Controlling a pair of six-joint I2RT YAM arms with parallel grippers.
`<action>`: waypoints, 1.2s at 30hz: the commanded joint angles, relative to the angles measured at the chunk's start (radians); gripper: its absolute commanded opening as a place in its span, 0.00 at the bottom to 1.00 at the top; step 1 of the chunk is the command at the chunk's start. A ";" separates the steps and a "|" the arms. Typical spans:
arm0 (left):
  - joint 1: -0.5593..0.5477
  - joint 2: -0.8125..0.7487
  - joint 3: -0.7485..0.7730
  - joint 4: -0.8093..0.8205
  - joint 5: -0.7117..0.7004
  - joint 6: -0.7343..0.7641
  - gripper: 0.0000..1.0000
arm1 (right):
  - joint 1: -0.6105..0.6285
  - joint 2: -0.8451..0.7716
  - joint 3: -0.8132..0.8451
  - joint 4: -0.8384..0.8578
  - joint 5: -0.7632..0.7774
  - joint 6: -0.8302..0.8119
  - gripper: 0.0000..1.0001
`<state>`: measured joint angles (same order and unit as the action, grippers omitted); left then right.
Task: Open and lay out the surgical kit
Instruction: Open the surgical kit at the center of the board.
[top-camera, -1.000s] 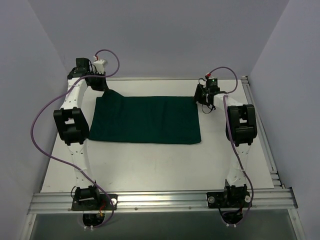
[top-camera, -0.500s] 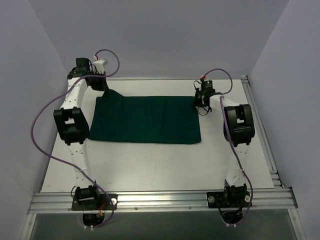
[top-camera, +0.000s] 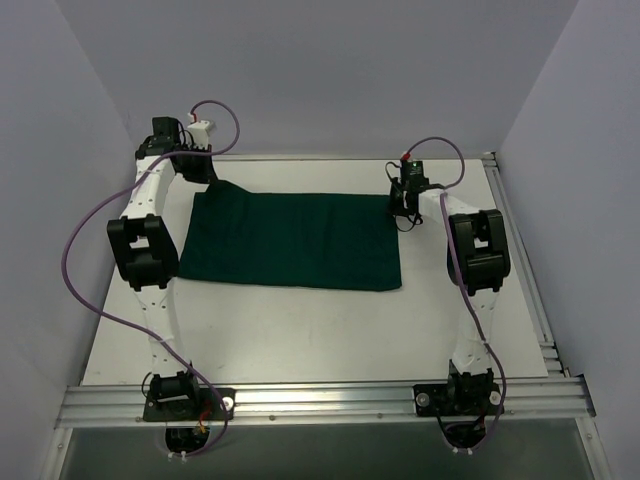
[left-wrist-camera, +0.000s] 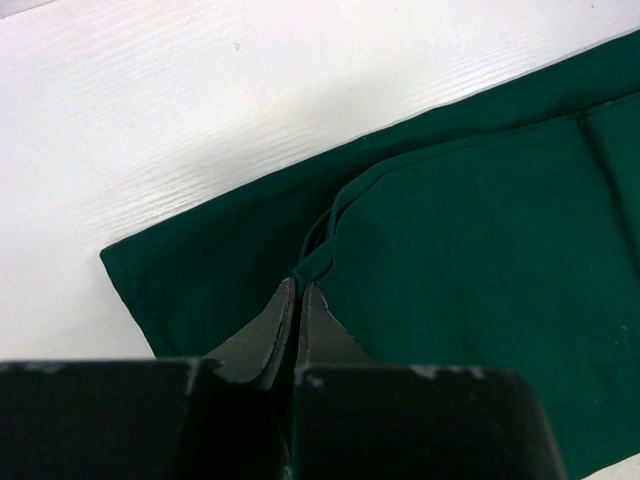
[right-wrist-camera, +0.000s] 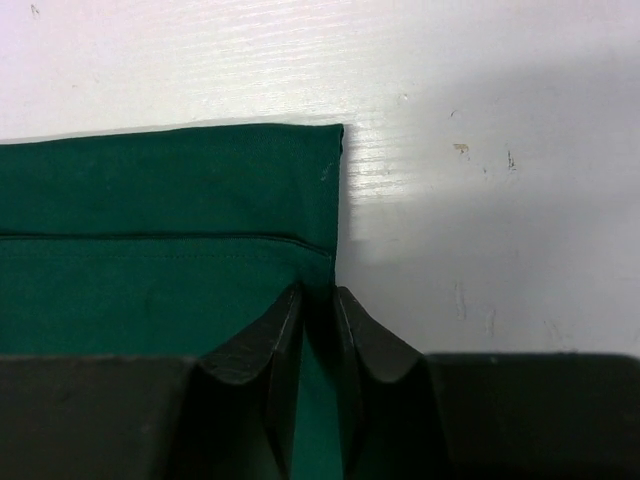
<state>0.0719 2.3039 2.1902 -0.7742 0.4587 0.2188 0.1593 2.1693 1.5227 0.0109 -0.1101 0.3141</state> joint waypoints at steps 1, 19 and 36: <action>0.005 -0.067 -0.001 0.010 0.029 0.010 0.02 | 0.013 -0.055 0.014 -0.042 0.021 -0.001 0.15; 0.003 -0.061 0.003 0.009 0.024 0.011 0.02 | 0.059 -0.072 0.025 -0.078 0.148 -0.021 0.18; 0.005 -0.051 0.014 0.004 0.028 0.011 0.02 | 0.083 -0.108 0.031 -0.089 0.228 -0.038 0.00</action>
<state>0.0723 2.3039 2.1895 -0.7746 0.4606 0.2188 0.2398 2.1250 1.5227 -0.0509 0.0830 0.2829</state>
